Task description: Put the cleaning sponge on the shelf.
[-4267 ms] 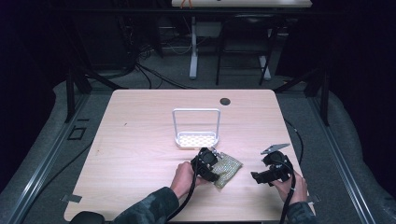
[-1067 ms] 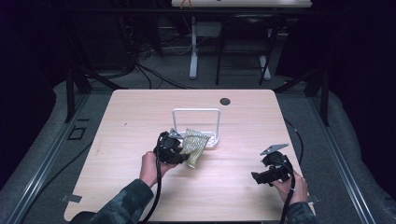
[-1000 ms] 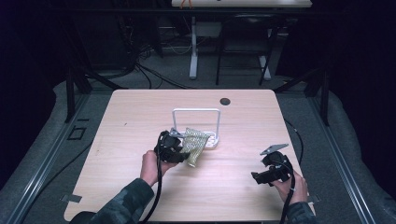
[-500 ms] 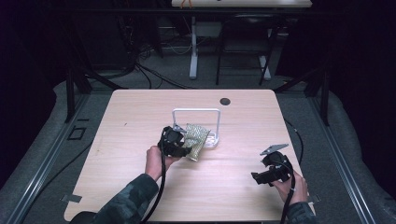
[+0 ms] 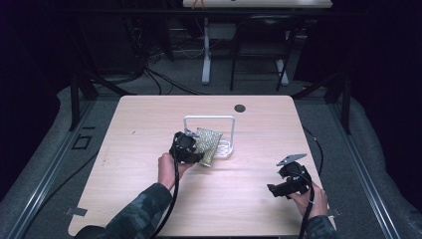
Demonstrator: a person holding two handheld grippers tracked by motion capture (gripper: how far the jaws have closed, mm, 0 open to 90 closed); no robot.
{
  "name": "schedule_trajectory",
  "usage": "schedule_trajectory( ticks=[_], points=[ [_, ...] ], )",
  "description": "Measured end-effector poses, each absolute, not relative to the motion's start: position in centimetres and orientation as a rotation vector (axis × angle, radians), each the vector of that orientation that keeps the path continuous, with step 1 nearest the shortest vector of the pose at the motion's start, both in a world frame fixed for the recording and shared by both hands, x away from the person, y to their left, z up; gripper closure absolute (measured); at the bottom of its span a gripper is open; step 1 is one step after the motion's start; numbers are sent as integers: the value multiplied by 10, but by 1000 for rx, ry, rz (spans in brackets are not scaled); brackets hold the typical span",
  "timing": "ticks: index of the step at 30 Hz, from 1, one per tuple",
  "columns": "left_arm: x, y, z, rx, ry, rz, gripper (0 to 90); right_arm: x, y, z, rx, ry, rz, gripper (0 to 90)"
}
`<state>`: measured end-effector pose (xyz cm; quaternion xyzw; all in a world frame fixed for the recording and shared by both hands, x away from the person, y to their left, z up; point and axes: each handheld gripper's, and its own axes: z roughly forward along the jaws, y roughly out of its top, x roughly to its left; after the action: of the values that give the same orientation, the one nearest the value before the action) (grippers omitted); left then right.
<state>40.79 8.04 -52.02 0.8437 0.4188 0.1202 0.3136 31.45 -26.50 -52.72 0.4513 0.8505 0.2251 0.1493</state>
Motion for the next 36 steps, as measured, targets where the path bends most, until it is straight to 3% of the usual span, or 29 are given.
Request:
schedule_trajectory(
  ticks=[25,36],
  points=[
    [422,61,-536,2224,1158,345,590,314,-263,-528,1287,2445,650,110],
    [420,56,-537,2226,1181,402,459,314,-262,-528,1277,2449,645,109]
  ],
)
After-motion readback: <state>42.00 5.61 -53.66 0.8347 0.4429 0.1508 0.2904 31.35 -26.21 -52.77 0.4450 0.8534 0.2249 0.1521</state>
